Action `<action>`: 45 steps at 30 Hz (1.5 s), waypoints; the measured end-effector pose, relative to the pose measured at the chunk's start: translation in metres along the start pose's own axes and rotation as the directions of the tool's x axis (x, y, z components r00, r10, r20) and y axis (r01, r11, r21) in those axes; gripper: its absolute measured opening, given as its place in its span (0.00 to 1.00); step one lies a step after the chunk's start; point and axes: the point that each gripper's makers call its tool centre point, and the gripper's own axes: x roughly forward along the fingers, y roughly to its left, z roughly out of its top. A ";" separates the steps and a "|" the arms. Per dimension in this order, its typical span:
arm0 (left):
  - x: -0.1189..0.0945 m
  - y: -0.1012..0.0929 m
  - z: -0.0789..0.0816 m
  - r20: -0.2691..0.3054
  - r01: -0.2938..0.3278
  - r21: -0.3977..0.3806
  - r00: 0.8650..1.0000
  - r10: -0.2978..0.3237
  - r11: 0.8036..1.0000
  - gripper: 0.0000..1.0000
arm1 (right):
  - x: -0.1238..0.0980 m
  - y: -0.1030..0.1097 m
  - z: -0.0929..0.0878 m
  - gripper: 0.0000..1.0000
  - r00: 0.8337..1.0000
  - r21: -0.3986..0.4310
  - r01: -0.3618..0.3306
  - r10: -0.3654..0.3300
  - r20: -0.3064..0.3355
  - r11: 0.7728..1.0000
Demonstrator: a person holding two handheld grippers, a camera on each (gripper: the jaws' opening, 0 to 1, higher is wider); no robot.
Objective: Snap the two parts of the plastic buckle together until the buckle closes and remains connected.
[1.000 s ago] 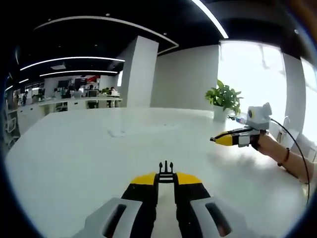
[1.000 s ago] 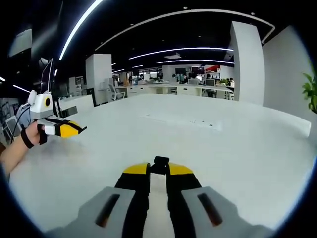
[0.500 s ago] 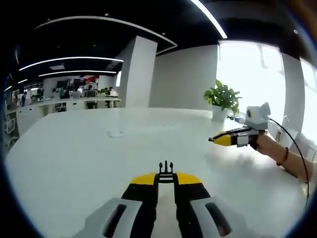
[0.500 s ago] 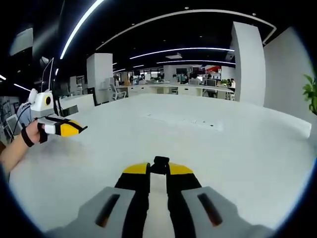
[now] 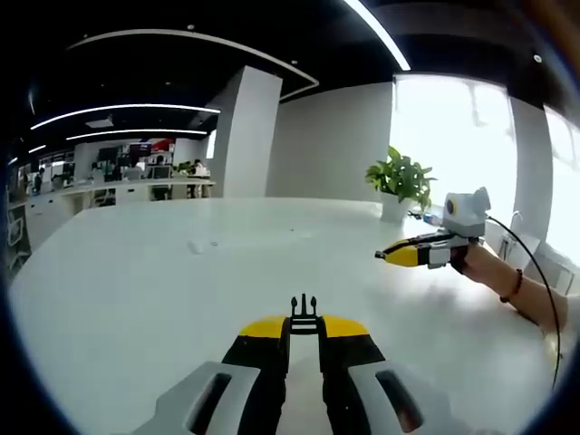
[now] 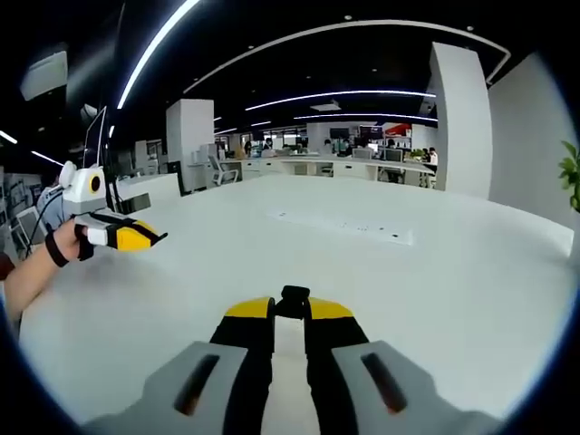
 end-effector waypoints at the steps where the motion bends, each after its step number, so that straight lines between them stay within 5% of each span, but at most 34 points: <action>1: 0.000 -0.002 0.000 0.000 0.005 0.002 1.000 -0.005 1.000 0.11 | 0.000 0.000 0.000 0.12 1.000 -0.002 -0.004 0.004 0.000 1.000; 27: -0.004 -0.024 -0.006 -0.012 0.055 0.041 0.998 -0.055 0.998 0.11 | 0.000 0.020 0.007 0.12 0.993 -0.039 -0.114 0.115 0.021 0.993; 45: -0.006 -0.033 -0.009 -0.047 0.105 0.080 0.994 -0.101 0.991 0.11 | -0.006 0.045 0.011 0.12 0.973 -0.080 -0.225 0.228 0.033 0.971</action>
